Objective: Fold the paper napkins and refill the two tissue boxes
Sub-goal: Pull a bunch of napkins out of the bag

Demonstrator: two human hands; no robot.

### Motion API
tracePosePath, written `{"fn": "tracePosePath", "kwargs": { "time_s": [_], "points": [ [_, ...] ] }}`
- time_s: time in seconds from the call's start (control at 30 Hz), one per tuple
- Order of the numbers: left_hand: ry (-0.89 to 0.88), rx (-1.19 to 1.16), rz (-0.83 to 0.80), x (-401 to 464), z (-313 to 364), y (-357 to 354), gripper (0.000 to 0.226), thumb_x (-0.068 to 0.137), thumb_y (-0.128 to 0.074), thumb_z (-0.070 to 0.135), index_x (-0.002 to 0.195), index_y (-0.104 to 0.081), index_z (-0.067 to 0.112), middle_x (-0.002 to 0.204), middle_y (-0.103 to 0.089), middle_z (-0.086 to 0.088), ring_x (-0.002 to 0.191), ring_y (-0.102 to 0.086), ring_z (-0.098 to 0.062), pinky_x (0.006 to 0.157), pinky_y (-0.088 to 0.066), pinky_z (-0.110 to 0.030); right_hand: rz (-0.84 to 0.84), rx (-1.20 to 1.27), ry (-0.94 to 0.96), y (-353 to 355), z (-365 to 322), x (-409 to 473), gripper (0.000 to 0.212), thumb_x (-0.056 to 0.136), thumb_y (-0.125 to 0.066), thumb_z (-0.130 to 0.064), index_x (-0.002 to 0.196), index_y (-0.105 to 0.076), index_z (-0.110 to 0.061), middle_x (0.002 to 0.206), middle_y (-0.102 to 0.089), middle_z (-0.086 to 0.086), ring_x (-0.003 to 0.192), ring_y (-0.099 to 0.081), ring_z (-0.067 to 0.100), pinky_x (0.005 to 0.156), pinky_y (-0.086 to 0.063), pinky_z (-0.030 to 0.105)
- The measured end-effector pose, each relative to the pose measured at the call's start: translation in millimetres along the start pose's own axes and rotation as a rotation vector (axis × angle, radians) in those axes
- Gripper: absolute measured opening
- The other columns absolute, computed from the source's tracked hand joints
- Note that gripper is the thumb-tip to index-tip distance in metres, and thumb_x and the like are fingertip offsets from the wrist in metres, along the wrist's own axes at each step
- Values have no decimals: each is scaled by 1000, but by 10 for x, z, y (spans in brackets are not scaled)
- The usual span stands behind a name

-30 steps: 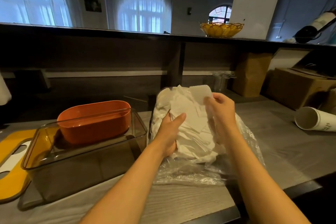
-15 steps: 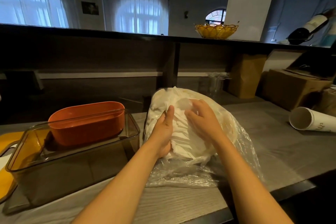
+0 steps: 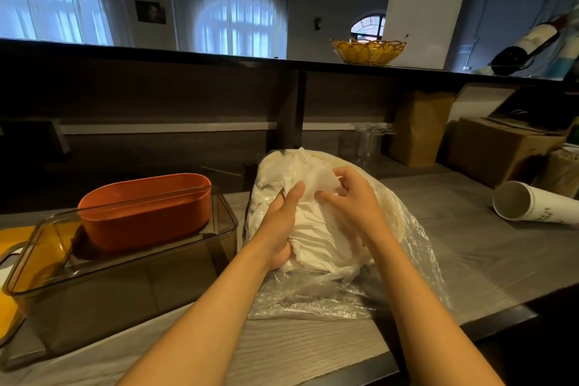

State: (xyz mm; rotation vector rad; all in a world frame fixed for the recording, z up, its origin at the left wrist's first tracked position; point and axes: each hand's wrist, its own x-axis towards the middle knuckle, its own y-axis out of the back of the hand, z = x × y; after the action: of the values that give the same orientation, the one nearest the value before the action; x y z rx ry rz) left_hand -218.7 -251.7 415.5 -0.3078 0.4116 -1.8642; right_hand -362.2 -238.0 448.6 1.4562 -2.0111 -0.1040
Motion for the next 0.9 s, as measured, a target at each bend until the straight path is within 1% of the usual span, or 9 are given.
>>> {"fn": "tracePosePath", "kwargs": {
  "time_s": [0.13, 0.2, 0.3, 0.37, 0.5, 0.6, 0.7, 0.8, 0.9],
  "points": [
    [9, 7, -16, 3, -12, 23, 60, 79, -81, 36, 133, -58, 25, 131, -67, -5, 128, -57, -29, 109, -45, -53, 36, 118, -90, 38, 2, -11, 14, 88, -74, -19, 100, -67, -21, 87, -68, -12, 78, -64, 5, 61, -47, 12],
    [6, 23, -21, -16, -2, 9, 47, 92, -69, 14, 136, -55, 20, 124, -71, -8, 117, -65, -29, 99, -53, -47, 70, 210, -149, 68, 19, -19, 5, 89, -71, -20, 93, -70, -17, 77, -69, -6, 67, -63, 9, 53, -45, 16],
    [-8, 66, 1, -42, 8, -10, 46, 95, -58, -2, 137, -53, 16, 118, -72, -8, 106, -70, -26, 81, -59, -37, 132, 299, -231, 116, 37, -15, 13, 92, -63, -21, 104, -68, -19, 89, -70, -1, 77, -65, 16, 57, -51, 27],
    [-2, 72, 7, -55, 15, -15, 46, 95, -56, -4, 137, -53, 16, 119, -71, -8, 106, -70, -26, 78, -59, -36, 192, 295, -221, 135, 43, 0, 19, 92, -63, -17, 111, -64, -19, 96, -69, 0, 87, -67, 20, 66, -55, 30],
    [7, 50, 8, -41, 18, -1, 47, 94, -55, -5, 136, -54, 16, 121, -71, -10, 110, -68, -30, 84, -58, -41, 208, 464, -124, 207, 1, 10, 26, 90, -69, -14, 115, -64, -17, 101, -68, -3, 90, -68, 13, 65, -56, 22],
    [3, 41, -3, -20, 11, 3, 49, 87, -61, 1, 134, -57, 16, 121, -71, -11, 113, -67, -34, 94, -56, -48, 28, 495, -57, 288, -23, 15, 15, 93, -65, -12, 108, -68, -16, 91, -72, -6, 84, -68, 12, 69, -57, 26],
    [-2, 30, -24, -31, 23, 4, 43, 86, -56, 4, 128, -61, 14, 114, -73, -9, 109, -68, -32, 87, -57, -44, -155, 338, -15, 280, -53, 4, 21, 96, -55, -2, 101, -71, -15, 87, -73, -2, 82, -67, 13, 67, -54, 25],
    [2, 35, -45, -39, 23, 6, 38, 89, -49, 1, 122, -63, 15, 107, -73, -7, 105, -66, -29, 84, -56, -42, -182, 200, -16, 218, -97, -31, 31, 92, -46, 3, 97, -69, -18, 86, -69, -3, 79, -61, 10, 66, -50, 23],
    [9, 66, -67, -65, 31, -11, 52, 76, -56, 7, 127, -60, 13, 114, -70, -11, 108, -66, -31, 84, -56, -44, -180, 241, -3, 177, -121, -48, 40, 89, -43, 7, 95, -67, -25, 82, -66, -6, 74, -59, 5, 63, -49, 21]
  ]
}}
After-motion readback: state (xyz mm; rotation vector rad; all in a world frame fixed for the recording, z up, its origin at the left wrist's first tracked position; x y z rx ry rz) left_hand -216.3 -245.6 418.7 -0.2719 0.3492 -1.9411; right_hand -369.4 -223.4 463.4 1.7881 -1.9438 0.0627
